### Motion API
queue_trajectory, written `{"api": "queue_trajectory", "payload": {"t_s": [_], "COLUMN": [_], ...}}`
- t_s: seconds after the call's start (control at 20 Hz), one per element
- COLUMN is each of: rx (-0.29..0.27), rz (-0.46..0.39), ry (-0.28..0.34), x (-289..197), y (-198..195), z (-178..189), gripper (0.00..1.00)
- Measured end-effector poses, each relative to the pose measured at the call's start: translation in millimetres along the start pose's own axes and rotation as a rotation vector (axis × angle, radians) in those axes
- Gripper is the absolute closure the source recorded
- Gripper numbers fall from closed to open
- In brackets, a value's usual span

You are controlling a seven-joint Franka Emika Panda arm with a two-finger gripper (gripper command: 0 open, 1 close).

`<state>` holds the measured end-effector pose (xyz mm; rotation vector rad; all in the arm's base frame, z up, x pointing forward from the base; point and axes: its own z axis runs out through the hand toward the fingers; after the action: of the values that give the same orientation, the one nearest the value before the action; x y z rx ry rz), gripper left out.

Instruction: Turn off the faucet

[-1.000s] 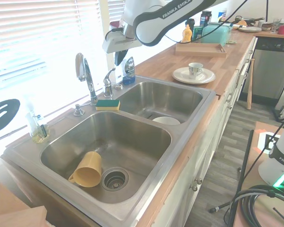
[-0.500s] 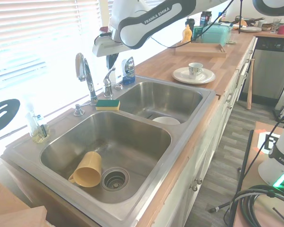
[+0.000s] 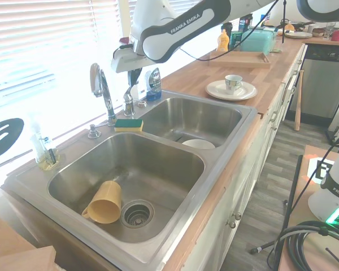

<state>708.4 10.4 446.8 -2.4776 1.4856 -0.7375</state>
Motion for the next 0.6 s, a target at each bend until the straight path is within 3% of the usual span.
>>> {"api": "queue_trajectory", "payload": {"t_s": [0.6], "rx": [-0.031], "rz": [0.007], "ry": [0.003], "x": [5.6], "y": [4.7], "z": [11.4], "gripper": [1.0]}}
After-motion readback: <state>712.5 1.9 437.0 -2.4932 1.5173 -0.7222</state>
